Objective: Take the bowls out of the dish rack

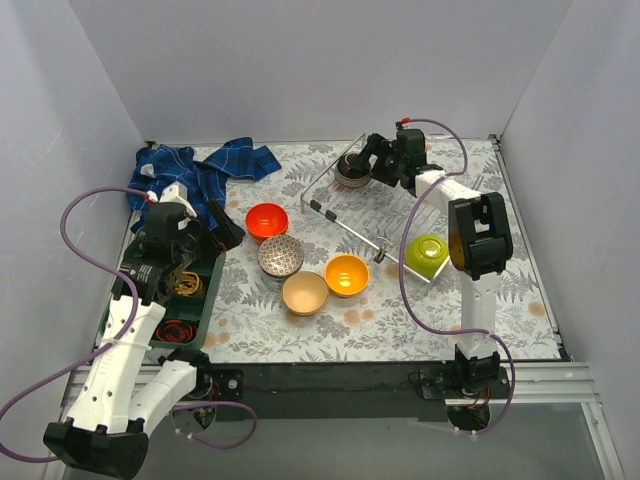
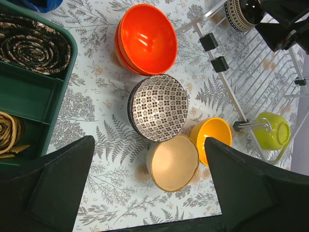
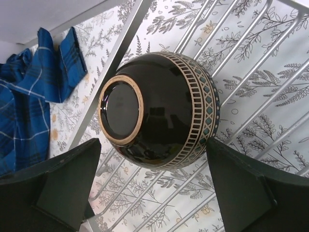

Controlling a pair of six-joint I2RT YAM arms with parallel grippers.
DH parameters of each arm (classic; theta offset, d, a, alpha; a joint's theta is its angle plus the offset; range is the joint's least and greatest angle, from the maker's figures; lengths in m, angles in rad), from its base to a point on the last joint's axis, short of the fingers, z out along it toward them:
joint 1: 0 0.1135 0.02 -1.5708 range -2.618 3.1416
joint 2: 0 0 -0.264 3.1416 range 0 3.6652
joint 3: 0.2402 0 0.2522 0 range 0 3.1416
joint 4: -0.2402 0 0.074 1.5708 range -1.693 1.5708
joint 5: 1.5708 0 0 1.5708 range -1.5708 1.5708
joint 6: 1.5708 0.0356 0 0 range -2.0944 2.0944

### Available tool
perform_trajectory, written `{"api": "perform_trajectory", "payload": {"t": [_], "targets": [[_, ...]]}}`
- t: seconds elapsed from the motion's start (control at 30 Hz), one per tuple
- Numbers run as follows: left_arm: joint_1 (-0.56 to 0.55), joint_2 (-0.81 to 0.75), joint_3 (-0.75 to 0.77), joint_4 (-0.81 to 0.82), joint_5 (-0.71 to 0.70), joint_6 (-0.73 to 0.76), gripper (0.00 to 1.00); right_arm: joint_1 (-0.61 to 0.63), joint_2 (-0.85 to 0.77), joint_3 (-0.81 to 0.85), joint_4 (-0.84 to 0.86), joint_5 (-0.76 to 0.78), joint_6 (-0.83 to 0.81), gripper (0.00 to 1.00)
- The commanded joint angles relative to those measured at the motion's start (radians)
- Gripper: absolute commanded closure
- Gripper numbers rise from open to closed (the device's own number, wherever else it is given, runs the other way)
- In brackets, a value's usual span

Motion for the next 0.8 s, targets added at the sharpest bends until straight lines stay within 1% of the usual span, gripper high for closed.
{"api": "perform_trajectory", "payload": {"t": [0.0, 0.07, 0.2, 0.3, 0.4, 0.63, 0.77], "targets": [[-0.004, -0.025, -0.011, -0.028, -0.013, -0.008, 0.02, -0.016, -0.013, -0.034, 0.135, -0.039, 0.079, 0.02], [-0.004, -0.028, -0.014, -0.028, -0.013, -0.012, 0.02, -0.022, -0.028, -0.046, 0.152, -0.039, 0.114, 0.02], [-0.004, -0.030, -0.023, -0.032, -0.008, -0.016, 0.02, -0.023, -0.040, -0.055, 0.157, 0.019, 0.168, 0.02], [-0.004, -0.030, -0.023, -0.037, -0.007, -0.016, 0.02, -0.026, -0.030, -0.057, 0.157, 0.056, 0.216, 0.01], [-0.004, -0.028, -0.023, -0.040, -0.007, -0.016, 0.02, -0.026, -0.002, -0.045, 0.157, 0.052, 0.246, 0.01], [-0.004, -0.027, -0.023, -0.045, -0.004, -0.015, 0.02, -0.026, 0.044, -0.028, 0.154, 0.048, 0.283, 0.01], [-0.004, -0.027, -0.026, -0.045, -0.002, -0.013, 0.02, -0.026, 0.053, -0.026, 0.112, 0.067, 0.285, 0.02]]}}
